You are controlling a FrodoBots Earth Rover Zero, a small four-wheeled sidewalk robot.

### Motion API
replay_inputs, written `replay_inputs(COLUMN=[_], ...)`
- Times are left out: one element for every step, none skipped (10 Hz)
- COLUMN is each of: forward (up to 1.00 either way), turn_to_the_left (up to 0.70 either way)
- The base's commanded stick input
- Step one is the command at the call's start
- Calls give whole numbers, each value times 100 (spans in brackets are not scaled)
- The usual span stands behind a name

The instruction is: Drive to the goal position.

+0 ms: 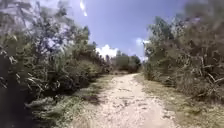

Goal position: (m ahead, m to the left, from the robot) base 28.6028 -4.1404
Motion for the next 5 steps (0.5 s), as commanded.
replay_inputs(forward=[50,50,50,50,50], turn_to_the_left=[-50,-50,-50,-49,-43])
